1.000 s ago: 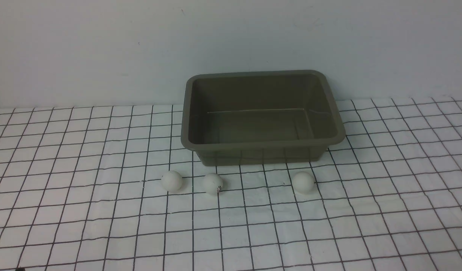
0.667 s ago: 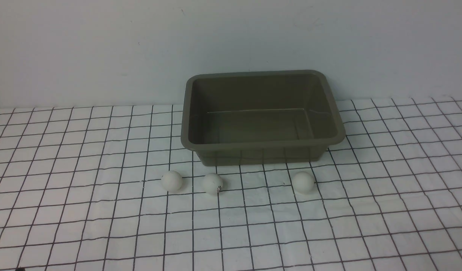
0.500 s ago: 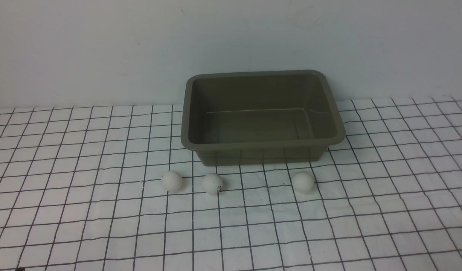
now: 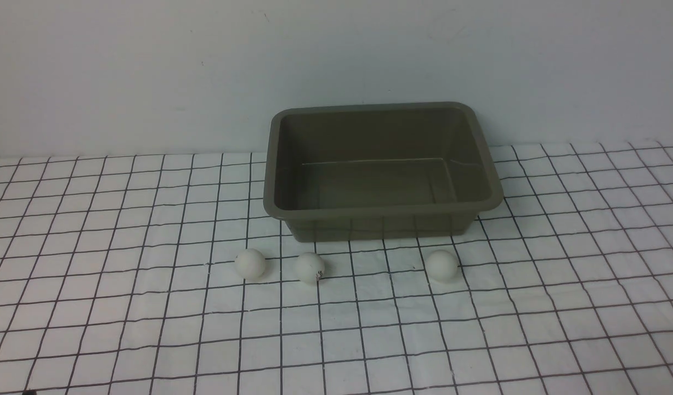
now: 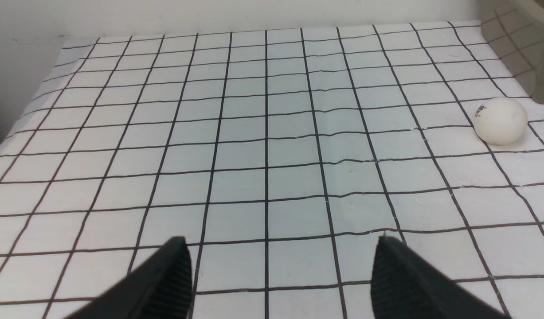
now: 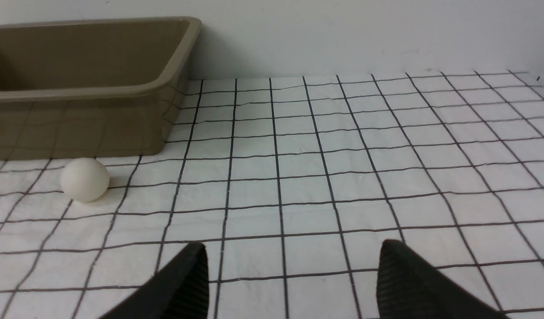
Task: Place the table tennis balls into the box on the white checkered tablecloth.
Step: 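Reach for and grasp a ping pong ball on the table beside the basket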
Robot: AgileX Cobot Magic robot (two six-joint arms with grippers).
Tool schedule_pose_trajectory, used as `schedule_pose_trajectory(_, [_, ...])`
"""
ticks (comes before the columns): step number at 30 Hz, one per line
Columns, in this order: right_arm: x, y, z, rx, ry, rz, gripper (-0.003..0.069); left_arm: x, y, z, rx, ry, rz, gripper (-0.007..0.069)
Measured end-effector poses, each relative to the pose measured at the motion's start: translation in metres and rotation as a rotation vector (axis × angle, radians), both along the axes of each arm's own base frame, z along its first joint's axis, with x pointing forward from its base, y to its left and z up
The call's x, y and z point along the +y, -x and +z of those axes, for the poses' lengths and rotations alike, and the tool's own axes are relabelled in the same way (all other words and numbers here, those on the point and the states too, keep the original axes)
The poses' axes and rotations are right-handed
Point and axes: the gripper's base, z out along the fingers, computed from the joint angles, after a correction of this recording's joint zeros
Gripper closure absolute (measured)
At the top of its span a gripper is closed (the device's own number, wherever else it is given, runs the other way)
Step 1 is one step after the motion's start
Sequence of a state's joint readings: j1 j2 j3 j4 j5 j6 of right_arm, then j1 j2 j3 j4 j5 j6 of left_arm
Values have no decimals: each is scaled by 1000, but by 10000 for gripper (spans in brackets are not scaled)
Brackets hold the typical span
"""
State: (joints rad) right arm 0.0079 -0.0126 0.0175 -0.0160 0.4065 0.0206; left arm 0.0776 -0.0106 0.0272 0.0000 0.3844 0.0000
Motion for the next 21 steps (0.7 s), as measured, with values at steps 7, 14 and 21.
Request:
schedule_pose_trajectory(7, [-2,0,0,-1,73,-3,197,0,0,0,0,0,0,134])
schedule_pose_trajectory(14, [-2,0,1,-9,79,-5,197,0,0,0,0,0,0,134])
schedule_pose_trajectory(21, [0,2,26,-109,-12,-2,197,0,0,0,0,0,0,134])
